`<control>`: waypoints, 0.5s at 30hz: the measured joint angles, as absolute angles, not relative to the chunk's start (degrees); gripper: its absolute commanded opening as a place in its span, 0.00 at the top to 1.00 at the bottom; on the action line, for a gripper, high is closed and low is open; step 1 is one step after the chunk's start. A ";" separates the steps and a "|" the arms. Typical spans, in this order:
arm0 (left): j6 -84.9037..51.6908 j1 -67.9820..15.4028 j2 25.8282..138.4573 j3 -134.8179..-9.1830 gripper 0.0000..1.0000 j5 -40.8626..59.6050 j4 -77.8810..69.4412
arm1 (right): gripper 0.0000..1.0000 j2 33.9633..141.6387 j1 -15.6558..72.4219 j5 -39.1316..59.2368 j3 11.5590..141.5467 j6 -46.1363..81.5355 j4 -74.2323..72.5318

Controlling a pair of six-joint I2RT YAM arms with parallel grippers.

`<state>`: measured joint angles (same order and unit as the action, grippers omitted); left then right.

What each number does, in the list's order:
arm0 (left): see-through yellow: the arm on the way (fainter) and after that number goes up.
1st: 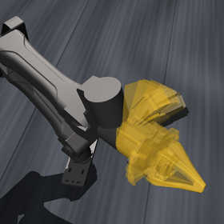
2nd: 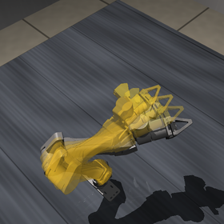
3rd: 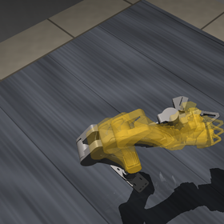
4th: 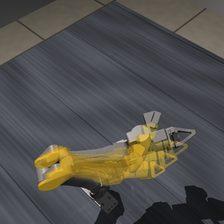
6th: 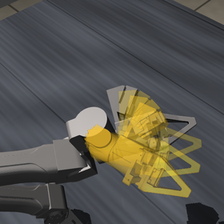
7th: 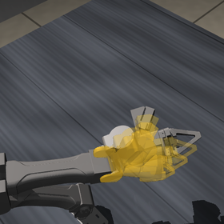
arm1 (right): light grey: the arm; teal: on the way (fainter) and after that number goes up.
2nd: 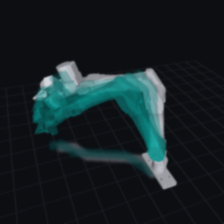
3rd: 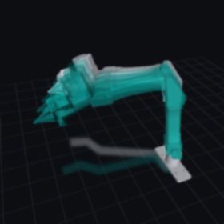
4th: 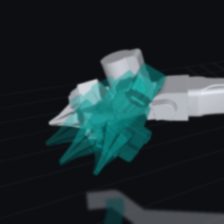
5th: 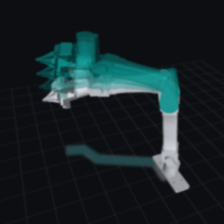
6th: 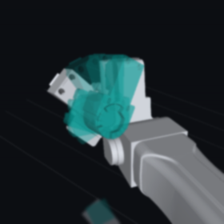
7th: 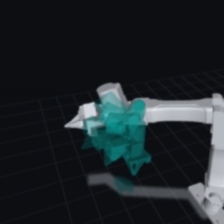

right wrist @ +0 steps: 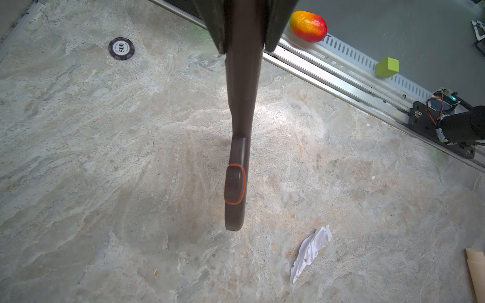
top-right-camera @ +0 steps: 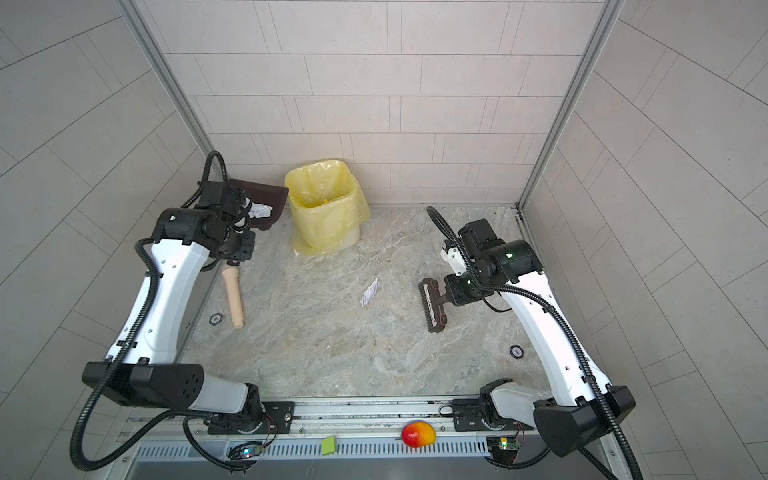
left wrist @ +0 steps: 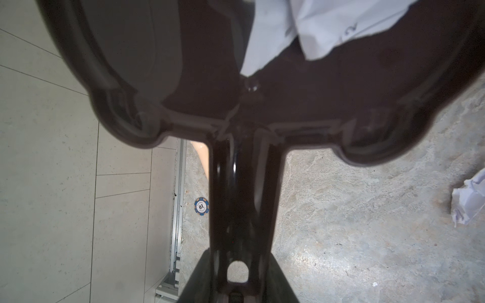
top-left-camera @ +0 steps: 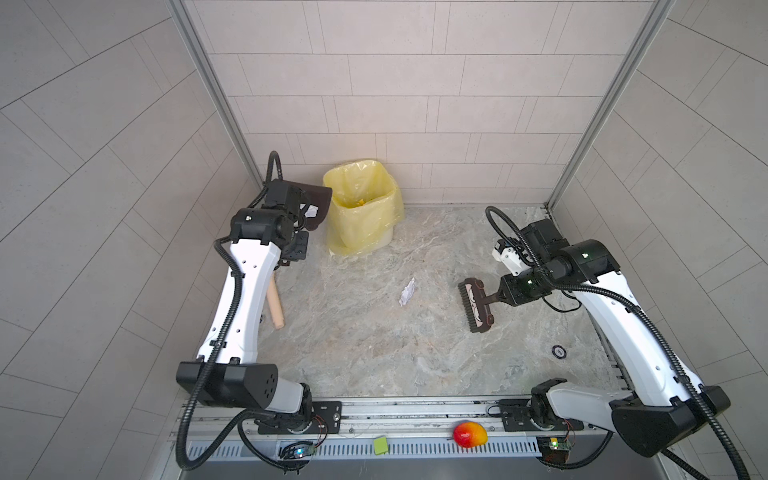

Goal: Sweep away the paper scraps from the table

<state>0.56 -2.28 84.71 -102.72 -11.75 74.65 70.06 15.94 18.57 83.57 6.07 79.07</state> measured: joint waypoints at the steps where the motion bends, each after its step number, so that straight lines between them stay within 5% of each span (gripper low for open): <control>1: 0.93 -1.83 85.91 -103.98 1.00 -11.29 74.61 | 1.00 70.06 15.94 18.68 83.57 6.04 79.09; 15: 5.67 -3.11 104.42 -125.32 1.00 -17.06 79.57 | 1.00 70.11 15.79 19.42 83.57 6.07 79.09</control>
